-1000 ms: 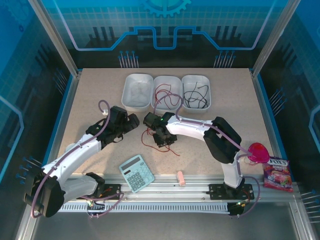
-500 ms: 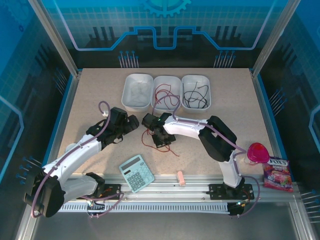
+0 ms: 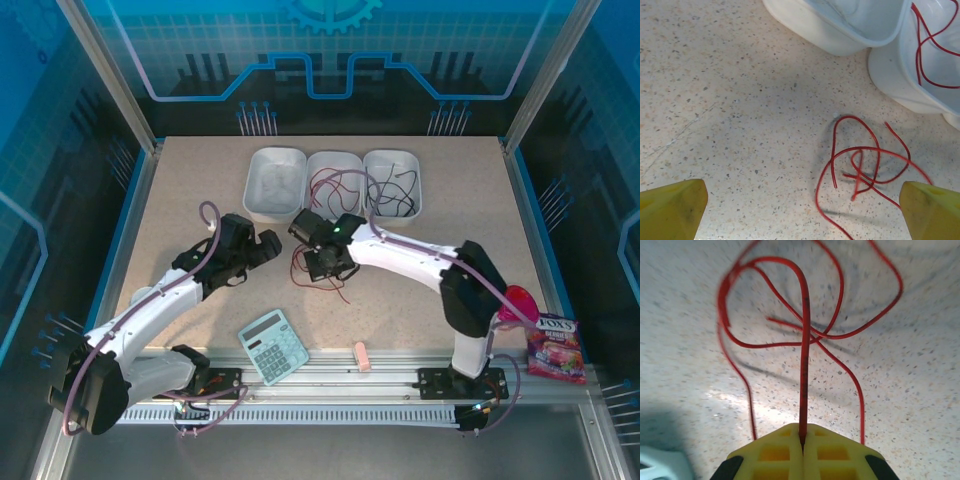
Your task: Untangle the cables
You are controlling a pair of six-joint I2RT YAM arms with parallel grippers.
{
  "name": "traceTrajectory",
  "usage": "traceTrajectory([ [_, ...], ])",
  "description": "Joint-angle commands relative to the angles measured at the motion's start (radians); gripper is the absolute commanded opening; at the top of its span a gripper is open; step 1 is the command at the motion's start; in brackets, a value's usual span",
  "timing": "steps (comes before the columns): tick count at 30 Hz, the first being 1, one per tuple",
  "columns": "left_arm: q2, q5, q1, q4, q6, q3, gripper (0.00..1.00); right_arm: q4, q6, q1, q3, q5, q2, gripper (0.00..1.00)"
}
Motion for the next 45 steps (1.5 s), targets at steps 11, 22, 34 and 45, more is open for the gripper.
traceTrajectory([
  [11, 0.033, 0.185, 0.005, 0.119, 0.112, 0.004, 0.99, 0.235, -0.059, 0.001, -0.151, 0.113, -0.255, 0.00],
  [22, 0.016, 0.211, 0.005, 0.141, 0.119, 0.007, 0.99, 0.490, -0.093, -0.005, -0.245, 0.171, -0.386, 0.00],
  [34, -0.093, 0.090, 0.006, 0.129, 0.121, -0.022, 0.99, 0.371, -0.169, -0.038, -0.023, 0.204, -0.375, 0.00],
  [45, -0.216, -0.043, 0.006, 0.087, 0.149, -0.042, 0.99, 0.285, -0.250, -0.080, 0.240, 0.206, -0.305, 0.00],
])
